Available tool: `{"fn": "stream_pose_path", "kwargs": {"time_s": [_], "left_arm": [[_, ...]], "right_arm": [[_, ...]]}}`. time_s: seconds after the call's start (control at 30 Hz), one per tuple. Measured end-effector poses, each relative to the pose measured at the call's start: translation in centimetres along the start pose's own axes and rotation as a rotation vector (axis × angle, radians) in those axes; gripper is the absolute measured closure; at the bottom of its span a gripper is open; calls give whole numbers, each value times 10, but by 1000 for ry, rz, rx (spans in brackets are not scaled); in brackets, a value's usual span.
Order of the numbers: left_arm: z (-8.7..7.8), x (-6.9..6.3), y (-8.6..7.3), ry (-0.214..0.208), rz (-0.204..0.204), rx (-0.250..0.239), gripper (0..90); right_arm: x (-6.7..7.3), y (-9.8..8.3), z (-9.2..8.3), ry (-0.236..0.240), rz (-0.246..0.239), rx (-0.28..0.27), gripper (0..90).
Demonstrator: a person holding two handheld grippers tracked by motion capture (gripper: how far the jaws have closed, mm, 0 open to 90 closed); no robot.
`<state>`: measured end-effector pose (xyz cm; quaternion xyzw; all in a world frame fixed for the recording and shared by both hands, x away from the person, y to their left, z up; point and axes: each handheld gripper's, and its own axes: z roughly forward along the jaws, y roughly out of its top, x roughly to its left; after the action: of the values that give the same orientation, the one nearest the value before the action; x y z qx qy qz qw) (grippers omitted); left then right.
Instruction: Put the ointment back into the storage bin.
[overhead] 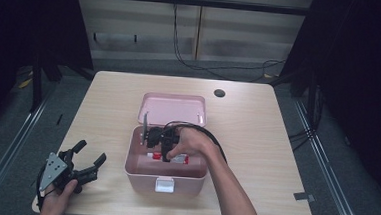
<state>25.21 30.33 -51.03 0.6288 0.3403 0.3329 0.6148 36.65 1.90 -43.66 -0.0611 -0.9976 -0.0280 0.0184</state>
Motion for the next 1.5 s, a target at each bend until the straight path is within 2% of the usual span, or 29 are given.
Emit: {"fn": "stream_pose_path", "kwargs": {"time_s": [0.03, 0.13, 0.17, 0.67, 0.73, 0.8, 0.97, 1.23, 1.33, 1.4, 1.5], "left_arm": [[0, 0, 0, 0, -1, 0, 157], [0, 0, 0, -1, -2, -2, 157], [0, 0, 0, -2, -3, -2, 157], [0, 0, 0, -1, -3, -2, 157], [0, 0, 0, -2, -2, -2, 157], [0, 0, 0, -2, -3, -2, 157], [0, 0, 0, -2, -2, -2, 157], [0, 0, 0, -1, 0, 0, 157], [0, 0, 0, -2, -2, -2, 157], [0, 0, 0, -1, -1, 0, 157], [0, 0, 0, -2, -3, -2, 157]], "right_arm": [[0, 0, 2, 1, -1, -12, 715], [-1, 1, 2, -2, 1, 3, 715], [-1, 0, 4, 0, 2, -13, 714], [2, 1, 14, -39, 4, 20, 714], [3, 1, 17, -47, 7, 11, 713], [2, 1, 18, -51, -5, 22, 713], [3, 1, 21, -66, 25, 31, 713], [2, 1, 24, -70, 32, 33, 712], [2, 3, 25, -88, 39, 54, 710], [2, 4, 26, -95, 46, 38, 710], [3, 5, 26, -102, 45, 47, 708]]}}
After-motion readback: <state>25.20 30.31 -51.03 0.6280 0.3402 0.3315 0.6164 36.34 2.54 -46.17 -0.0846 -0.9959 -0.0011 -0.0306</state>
